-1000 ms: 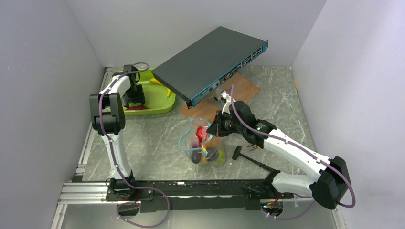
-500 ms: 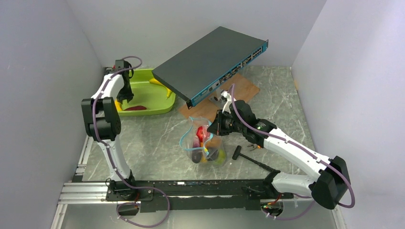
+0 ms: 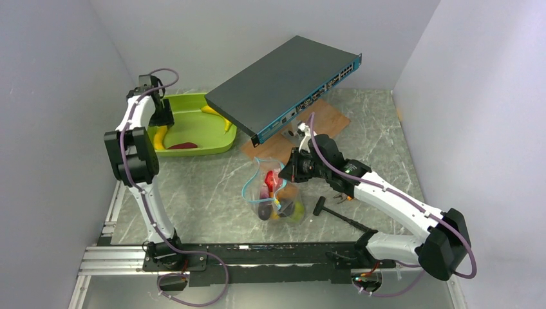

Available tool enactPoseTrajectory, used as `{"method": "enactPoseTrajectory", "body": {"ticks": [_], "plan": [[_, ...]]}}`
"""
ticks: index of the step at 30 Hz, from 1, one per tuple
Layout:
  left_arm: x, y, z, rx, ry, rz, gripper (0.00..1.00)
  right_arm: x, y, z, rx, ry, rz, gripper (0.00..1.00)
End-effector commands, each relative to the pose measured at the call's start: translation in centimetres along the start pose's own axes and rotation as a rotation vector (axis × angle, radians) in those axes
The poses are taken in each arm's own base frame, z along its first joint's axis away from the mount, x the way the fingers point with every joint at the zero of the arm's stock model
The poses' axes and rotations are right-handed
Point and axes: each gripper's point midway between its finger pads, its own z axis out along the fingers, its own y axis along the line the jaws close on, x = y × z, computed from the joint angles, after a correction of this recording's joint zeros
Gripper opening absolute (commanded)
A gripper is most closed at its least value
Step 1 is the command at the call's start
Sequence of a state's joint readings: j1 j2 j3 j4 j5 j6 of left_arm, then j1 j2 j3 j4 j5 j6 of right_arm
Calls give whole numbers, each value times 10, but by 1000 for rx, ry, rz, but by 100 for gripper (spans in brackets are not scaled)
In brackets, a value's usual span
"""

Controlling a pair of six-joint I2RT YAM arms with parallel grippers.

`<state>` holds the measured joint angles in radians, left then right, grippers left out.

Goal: Place the food in the zip-top bag and seal the zipper
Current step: Pick up the fake fruit from the bin.

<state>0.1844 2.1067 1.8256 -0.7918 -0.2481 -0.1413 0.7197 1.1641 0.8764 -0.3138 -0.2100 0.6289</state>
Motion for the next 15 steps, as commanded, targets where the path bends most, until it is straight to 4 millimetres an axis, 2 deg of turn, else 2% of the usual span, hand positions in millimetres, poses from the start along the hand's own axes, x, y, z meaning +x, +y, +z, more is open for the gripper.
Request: {"method": "enactPoseTrajectory", "body": {"ticks": [1,5,8,12,15], "plan": [[-6,-2,24,-11,1,81,83,-24,14,-5,-38,-66,-18,0],[10,-4,44,-9,67,81,82,-21,13,-4,-39,-61,-13,0],[22,-13,52,16,117,89,75,-19,12,-2,-44,-51,-8,0],[21,-30,44,61,106,121,57,-20,15,-2,-60,-51,-1,0],[15,-38,29,93,73,127,42,-20,15,-4,-58,-54,-1,0]]}}
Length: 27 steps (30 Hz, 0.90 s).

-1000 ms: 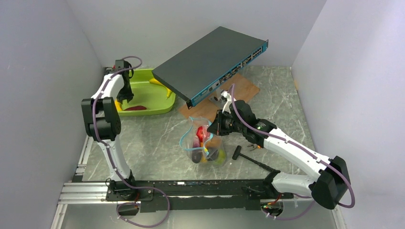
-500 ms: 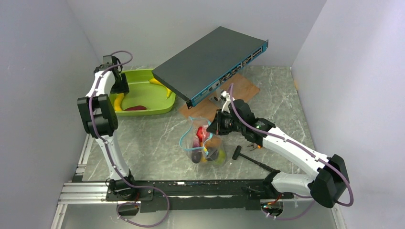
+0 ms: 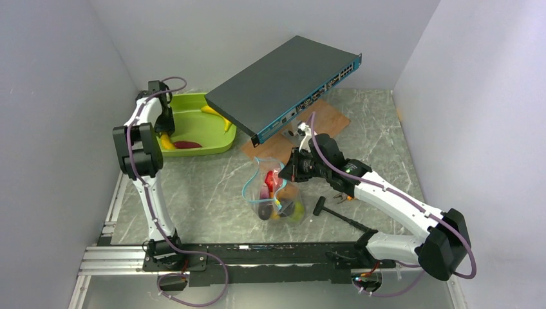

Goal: Place the food in the zip-top bag and seal the zipper
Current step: Pick up the fake fruit from the bin, then place the fake fruit in the zipper food storage bag.

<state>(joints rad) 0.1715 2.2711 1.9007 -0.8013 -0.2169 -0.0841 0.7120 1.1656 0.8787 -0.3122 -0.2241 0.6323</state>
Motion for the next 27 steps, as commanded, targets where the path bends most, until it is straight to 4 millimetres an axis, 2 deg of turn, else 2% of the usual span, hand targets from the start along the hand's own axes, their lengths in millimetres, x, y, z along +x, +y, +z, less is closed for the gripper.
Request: {"method": "enactPoseTrajectory", "body": {"ticks": [1,3,5,10,14,19,22,23,27], "plan": [[-8,-18,-27,67,-40,38,36,-18,14,-4,-49,-56,-8,0],[-15,-18,-45,78,-69,24,26,-17,14,-6,-48,-57,-10,0],[-21,-17,-64,92,-110,7,21,-16,13,-6,-48,-57,-8,0],[-28,-15,-114,108,-218,-14,16,-16,14,-8,-51,-60,-10,0],[-22,-18,-142,109,-275,-6,9,-17,14,-13,-49,-74,-23,0],[-19,-20,-191,129,-359,-19,5,-20,11,-18,-28,-82,-43,0],[-2,-26,-225,229,-409,-49,5,-23,11,-20,-24,-94,-45,0],[8,-29,-244,287,-442,-54,6,-23,12,-19,-26,-96,-46,0],[68,-64,-286,598,-480,-24,6,-24,16,-17,-46,-100,-31,0]]}}
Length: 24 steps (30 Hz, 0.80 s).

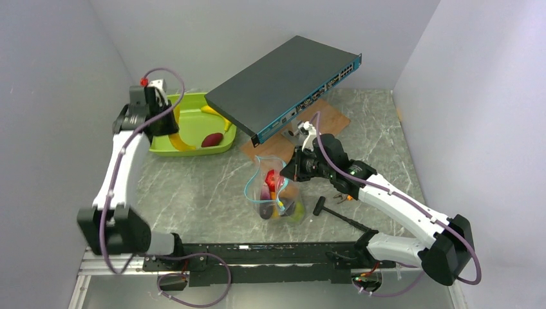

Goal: Place the food in the zip-top bag and seal the zipper
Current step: Place the fake fruit in the zipper food storage bag.

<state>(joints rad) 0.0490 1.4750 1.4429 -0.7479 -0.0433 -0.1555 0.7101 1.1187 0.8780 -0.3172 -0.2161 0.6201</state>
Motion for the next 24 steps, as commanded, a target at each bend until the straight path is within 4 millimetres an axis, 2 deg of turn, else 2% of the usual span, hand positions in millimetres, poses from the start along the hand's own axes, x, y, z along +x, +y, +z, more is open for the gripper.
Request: {"method": "enactPoseTrajectory", "body": {"ticks": [1,5,8,12,16,18,20,24], "plan": [[27,-64,-71,417,-118,-51,7,-17,12,-4,-38,-55,-9,0],[80,-115,-125,828,-165,-95,8,-14,17,0,-81,-52,5,0],[116,-138,-163,1040,-159,-120,0,-11,19,-1,-93,-40,16,0],[154,-170,-211,1286,-125,-137,0,-9,18,-4,-108,-63,26,0],[161,-188,-267,1483,-229,-120,0,-7,17,-5,-103,-56,30,0],[156,-189,-289,1555,-307,-136,0,-7,21,-8,-117,-59,32,0],[151,-192,-303,1605,-373,-138,0,-7,27,-11,-146,-61,35,0],[138,-209,-310,1607,-463,-128,0,-5,39,-14,-189,-35,50,0]]}}
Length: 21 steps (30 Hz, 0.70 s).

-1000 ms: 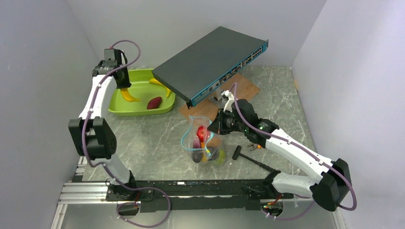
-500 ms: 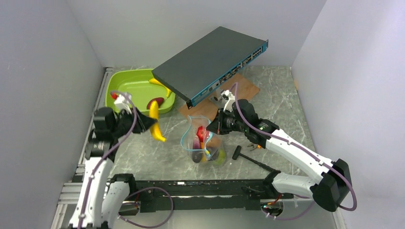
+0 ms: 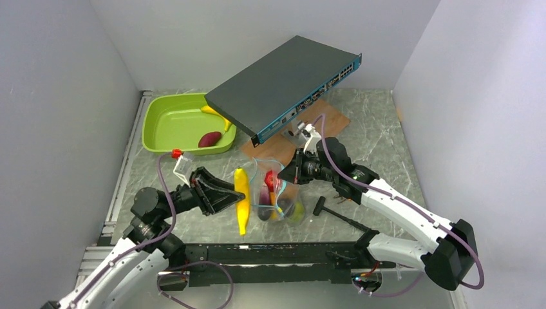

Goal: Place the food in the zip-top bag and seal the zipper
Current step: Place the fake fruit in the zipper food storage bag.

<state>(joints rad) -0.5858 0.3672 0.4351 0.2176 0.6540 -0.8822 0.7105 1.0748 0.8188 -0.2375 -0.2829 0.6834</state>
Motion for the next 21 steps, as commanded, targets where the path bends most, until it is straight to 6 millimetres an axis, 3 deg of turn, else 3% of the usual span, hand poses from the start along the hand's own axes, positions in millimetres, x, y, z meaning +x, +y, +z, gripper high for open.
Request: {"method": "enactPoseTrajectory", "body": {"ticks": [1,4,9,11,17,21], "plan": [[-39,-18,24,52,-181,116,0,-9,29,-8,-109,-20,6,0],[-50,-22,40,62,-265,234,0,-10,34,-12,-127,-21,19,0],[-60,-6,59,-23,-386,395,0,-11,43,-21,-154,-26,56,0],[-55,5,63,-66,-394,443,0,-12,46,-24,-167,-30,66,0],[-49,37,52,-202,-482,529,0,-10,58,-32,-222,-23,90,0],[-40,47,59,-236,-450,552,0,-8,58,-31,-224,-13,91,0]]}}
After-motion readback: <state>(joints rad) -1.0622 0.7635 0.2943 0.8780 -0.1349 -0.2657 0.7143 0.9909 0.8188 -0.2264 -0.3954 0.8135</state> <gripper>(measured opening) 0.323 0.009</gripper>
